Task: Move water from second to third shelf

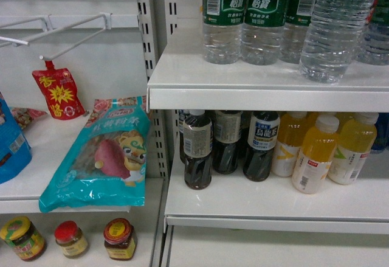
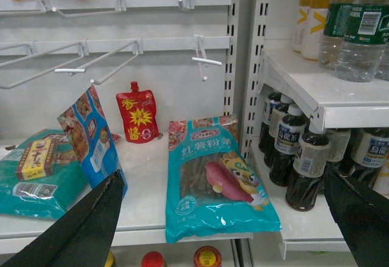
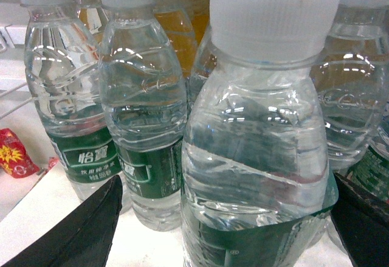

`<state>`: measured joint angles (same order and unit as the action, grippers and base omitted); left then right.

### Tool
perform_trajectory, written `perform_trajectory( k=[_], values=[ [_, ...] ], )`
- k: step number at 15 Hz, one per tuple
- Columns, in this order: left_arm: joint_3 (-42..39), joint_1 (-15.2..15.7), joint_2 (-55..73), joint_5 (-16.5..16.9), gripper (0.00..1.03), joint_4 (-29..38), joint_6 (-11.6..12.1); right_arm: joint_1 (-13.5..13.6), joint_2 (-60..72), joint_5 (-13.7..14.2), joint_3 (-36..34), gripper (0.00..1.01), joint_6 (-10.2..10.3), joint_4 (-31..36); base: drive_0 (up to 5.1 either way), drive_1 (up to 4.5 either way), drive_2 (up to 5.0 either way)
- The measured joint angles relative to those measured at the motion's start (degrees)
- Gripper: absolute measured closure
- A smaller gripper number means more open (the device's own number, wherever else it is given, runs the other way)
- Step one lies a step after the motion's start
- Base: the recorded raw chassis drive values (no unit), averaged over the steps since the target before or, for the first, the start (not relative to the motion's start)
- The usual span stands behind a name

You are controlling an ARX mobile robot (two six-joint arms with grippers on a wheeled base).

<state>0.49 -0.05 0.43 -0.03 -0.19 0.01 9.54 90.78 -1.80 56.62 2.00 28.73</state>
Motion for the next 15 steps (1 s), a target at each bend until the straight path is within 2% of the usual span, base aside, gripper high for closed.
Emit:
perform_trajectory(
  k=[3,7,9,10,11,12,13,14,15],
  values=[
    [0.0,0.0,0.0,0.0,0.05,0.0,-0.02,-0.61,-4.83,-0.68,-3.74,0.03,-0.15,-0.87,0.0,0.0,0.0],
    [0.0,0.0,0.0,0.0,0.05,0.0,-0.02,-2.16,-17.27,-4.28,-13.4,0.03,0.0,-1.16,0.0,0.0,0.0],
    [0.0,-0.02,0.0,0.0,0.05,-0.02,0.0,-2.82,-28.61,-5.95,-20.52,0.03,1.42,-4.7,0.0,0.0,0.0],
    [0.0,0.0,0.0,0.0,0.05,0.0,-0.02,-2.56,-35.5,-5.07,-24.2,0.04,1.22,-6.73,0.0,0.0,0.0],
    [0.0,0.0,0.0,0.0,0.05,-0.02,0.0,-0.46,-41.11,3.56,-27.5,0.16,-0.17,-8.7,0.0,0.0,0.0],
    [0.0,-0.02,0.0,-0.02,0.05,0.0,-0.02,-0.66,-47.52,8.33,-32.24,0.28,-0.83,-11.19,0.0,0.0,0.0],
    [0.0,0.0,0.0,0.0,0.05,0.0,-0.02,-2.43,-53.2,9.11,-36.98,0.43,-1.25,-11.74,0.0,0.0,0.0],
    [0.0,0.0,0.0,-0.02,0.05,0.02,-0.02,-2.95,-55.08,8.94,-38.69,0.52,-1.44,-10.78,0.0,0.0,0.0],
    [0.0,0.0,0.0,0.0,0.05,0.0,0.0,-3.1,-55.69,8.9,-39.21,0.56,-1.46,-10.51,0.0,0.0,0.0]
  ],
)
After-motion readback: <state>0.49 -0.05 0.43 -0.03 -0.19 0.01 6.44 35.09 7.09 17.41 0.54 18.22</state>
